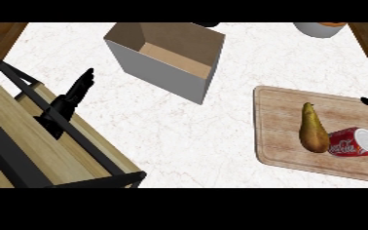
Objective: Pick the can from the cutting board and place it in the cardboard box
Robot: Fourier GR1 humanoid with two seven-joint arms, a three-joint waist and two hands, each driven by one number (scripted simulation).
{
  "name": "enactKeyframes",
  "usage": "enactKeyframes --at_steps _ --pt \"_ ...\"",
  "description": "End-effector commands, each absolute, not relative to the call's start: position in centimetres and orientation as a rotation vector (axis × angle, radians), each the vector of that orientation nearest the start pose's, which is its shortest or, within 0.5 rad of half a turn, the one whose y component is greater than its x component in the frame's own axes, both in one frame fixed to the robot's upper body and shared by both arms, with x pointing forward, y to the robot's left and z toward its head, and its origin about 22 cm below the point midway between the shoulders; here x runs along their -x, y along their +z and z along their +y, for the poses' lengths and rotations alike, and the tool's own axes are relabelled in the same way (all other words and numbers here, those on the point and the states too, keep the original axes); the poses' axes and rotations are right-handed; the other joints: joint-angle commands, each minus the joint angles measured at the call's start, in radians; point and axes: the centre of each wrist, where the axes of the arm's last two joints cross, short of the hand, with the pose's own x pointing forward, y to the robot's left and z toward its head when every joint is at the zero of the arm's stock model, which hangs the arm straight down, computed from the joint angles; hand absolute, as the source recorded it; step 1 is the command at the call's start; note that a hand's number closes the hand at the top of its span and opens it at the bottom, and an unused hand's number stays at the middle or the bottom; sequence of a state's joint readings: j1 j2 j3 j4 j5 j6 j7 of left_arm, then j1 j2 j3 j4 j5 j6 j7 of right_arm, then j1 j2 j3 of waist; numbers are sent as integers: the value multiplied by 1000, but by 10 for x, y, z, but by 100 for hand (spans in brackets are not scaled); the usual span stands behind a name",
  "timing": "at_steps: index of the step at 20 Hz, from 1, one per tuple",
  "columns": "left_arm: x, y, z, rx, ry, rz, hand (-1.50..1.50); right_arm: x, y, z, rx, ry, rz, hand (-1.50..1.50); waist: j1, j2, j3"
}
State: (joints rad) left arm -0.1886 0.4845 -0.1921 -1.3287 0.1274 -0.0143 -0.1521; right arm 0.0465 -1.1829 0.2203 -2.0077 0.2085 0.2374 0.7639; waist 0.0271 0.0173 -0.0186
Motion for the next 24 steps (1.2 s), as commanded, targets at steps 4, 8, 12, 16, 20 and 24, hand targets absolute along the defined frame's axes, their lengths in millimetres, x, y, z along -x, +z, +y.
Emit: enactKeyframes --at_steps 4,8,12,16,20,24 --pt "-293 52 276 -88 -532 -1750 0 -217 150 -330 1033 1165 -691 -150 -12 -18 20" --pt "-311 57 276 -87 -517 -1744 0 -224 140 -323 981 1179 -738 -150 -20 -14 19" --pt "-300 56 272 -74 -538 -1765 0 -228 128 -321 968 1158 -729 -150 -15 -18 20" --pt "-299 53 274 -76 -527 -1752 0 -241 129 -329 1005 1153 -681 -150 -13 -15 19" --pt "-286 49 281 -88 -542 -1742 0 -235 115 -336 1025 1160 -666 -150 -17 -21 20" --pt "-290 53 267 -87 -541 -1745 0 -241 98 -339 1004 1145 -660 -150 -13 -19 21"
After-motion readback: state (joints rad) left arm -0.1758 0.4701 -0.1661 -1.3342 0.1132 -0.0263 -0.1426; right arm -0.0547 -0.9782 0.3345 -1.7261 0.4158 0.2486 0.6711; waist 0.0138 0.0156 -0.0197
